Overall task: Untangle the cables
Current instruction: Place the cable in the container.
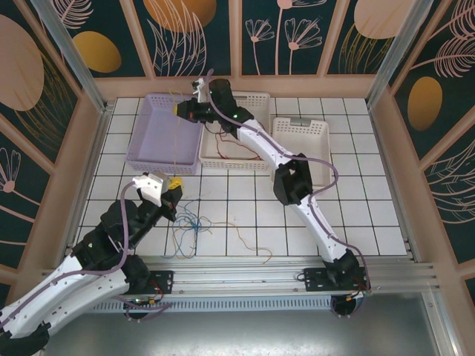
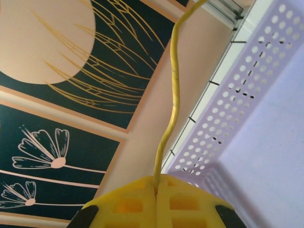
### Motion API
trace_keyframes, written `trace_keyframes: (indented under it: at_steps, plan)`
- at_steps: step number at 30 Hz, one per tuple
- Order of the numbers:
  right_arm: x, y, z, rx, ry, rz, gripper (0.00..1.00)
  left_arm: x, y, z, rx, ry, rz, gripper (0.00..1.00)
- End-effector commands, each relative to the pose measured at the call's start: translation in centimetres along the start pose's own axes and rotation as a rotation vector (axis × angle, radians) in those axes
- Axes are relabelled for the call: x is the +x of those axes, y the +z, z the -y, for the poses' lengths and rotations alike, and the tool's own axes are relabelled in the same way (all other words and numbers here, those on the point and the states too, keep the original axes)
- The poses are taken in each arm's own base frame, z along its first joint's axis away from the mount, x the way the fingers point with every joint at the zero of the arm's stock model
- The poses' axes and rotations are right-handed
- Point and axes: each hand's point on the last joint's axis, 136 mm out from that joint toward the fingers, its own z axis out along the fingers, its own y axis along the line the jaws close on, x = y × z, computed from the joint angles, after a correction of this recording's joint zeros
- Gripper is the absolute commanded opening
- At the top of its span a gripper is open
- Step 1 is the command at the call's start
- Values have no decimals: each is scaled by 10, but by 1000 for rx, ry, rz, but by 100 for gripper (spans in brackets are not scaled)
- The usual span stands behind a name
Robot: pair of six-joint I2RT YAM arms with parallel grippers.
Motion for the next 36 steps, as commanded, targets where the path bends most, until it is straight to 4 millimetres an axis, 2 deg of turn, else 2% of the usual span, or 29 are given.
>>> trace_keyframes:
  at_steps: [1,6,11,19,23,27,32,36]
  plan:
    - [0,8,3,-59,4,13,0,-5,1,4,26,-23,29,0]
    - [11,19,33,-39,42,8,0,-4,1,2,21,-24,25,0]
    - [14,23,58,-7,85,25,0,-3,2,2,17,-22,23,0]
    - [14,24,70,18,95,41,0,0,3,2,17,-20,14,0]
    - [12,22,63,11,85,33,16,1,3,1,13,-19,11,0]
    - [5,17,50,8,62,38,39,1,3,0,9,-20,11,0]
    - [-6,8,23,-14,30,44,52,1,3,-1,5,-21,12,0]
    - [-20,-5,-9,-27,-23,58,62,2,3,-1,2,-19,8,0]
